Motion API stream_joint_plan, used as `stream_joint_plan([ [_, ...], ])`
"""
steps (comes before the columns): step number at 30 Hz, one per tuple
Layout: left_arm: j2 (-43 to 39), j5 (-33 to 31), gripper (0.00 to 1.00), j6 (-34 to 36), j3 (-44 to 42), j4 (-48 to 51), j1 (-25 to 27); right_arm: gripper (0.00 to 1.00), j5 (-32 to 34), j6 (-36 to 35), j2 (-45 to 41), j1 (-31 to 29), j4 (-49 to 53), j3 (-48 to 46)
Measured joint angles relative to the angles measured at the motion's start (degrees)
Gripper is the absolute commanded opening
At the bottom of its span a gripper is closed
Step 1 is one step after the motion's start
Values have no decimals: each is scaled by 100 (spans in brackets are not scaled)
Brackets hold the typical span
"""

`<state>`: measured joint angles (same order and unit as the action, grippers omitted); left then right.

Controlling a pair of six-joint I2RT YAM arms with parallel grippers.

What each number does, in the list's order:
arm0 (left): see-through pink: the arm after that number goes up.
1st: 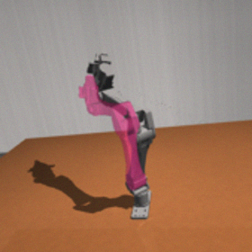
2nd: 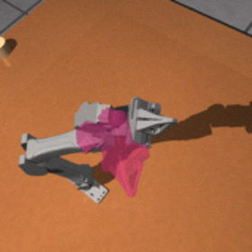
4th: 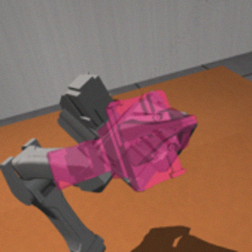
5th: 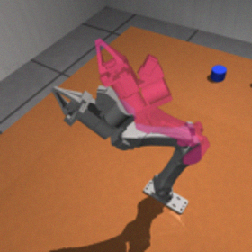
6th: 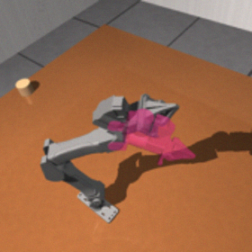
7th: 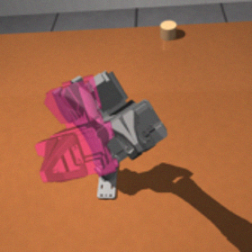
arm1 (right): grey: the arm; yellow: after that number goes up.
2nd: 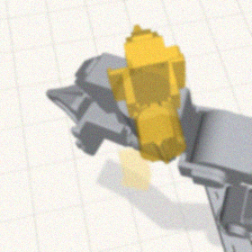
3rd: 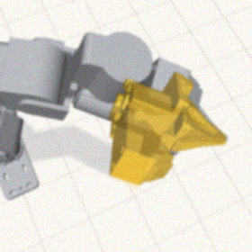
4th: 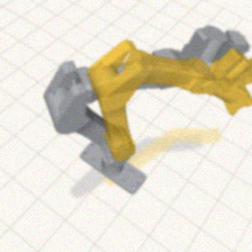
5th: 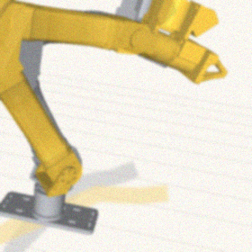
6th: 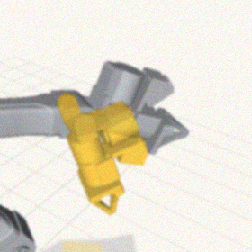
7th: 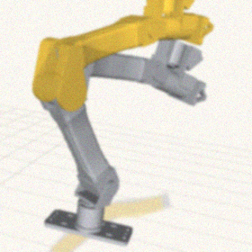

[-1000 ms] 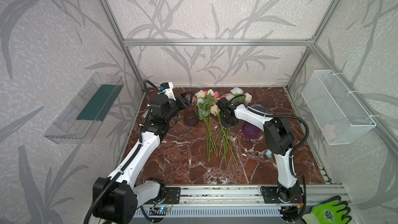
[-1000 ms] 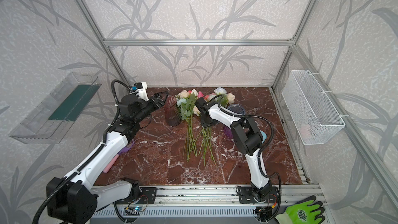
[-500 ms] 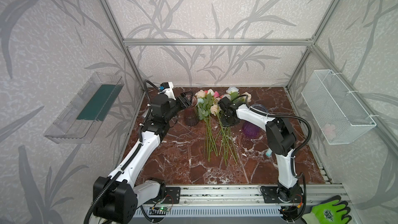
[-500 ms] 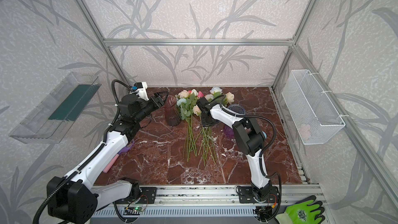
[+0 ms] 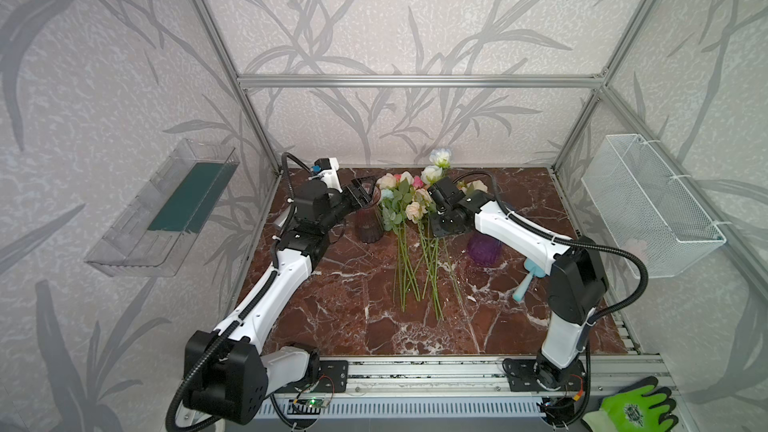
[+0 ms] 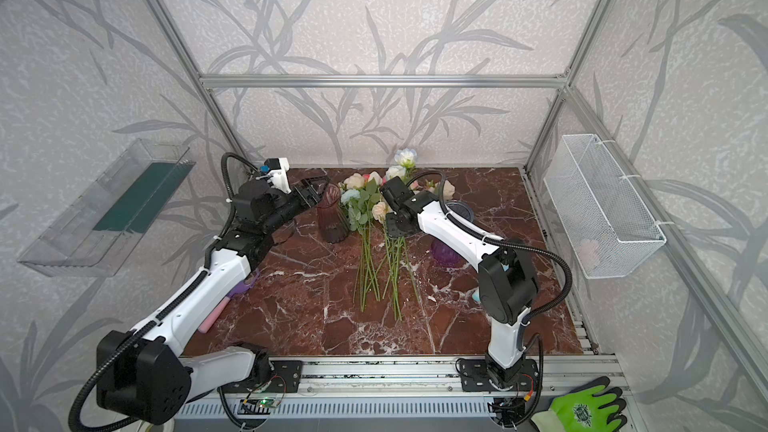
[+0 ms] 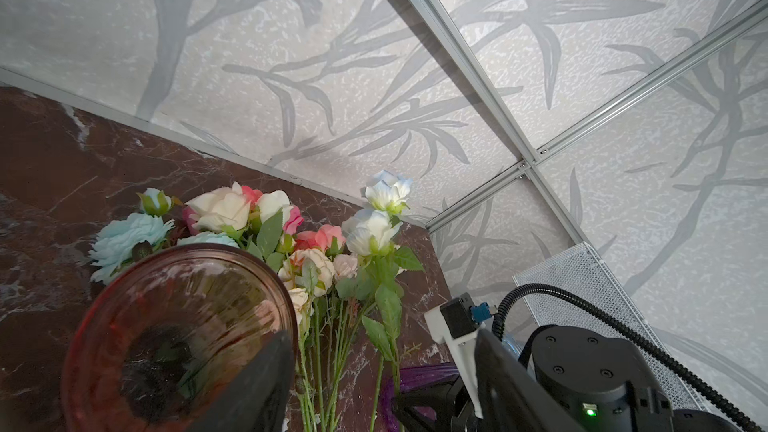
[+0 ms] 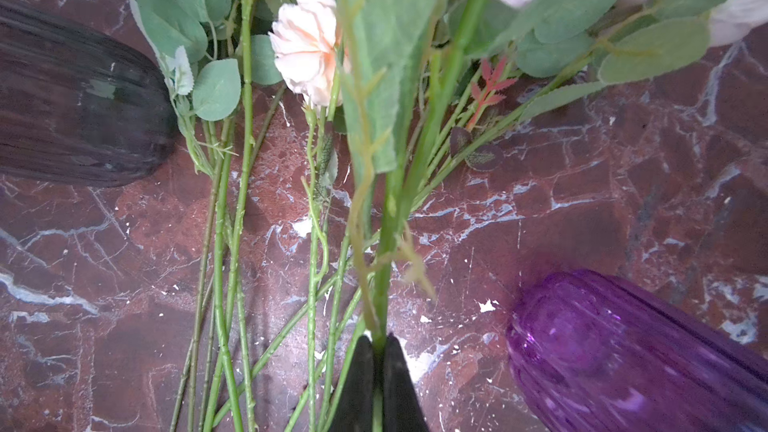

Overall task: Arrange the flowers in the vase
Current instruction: 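Lift the white rose upward out of the bunch with the right gripper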

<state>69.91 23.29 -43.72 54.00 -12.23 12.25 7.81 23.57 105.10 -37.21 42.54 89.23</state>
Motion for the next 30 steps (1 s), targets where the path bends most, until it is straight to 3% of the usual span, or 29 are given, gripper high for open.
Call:
stream_joint_plan([
  [11, 168, 278, 70, -131, 0, -173, 0, 2, -201, -260, -376, -122, -374, -197],
  [19, 190, 450, 71, -229, 0, -367, 0, 5, -498, -662, -730, -160, -610, 179],
  [30, 219, 579, 71, -310, 0, -496, 0, 6, -1121, -634, -678, -227, -1060, -588],
])
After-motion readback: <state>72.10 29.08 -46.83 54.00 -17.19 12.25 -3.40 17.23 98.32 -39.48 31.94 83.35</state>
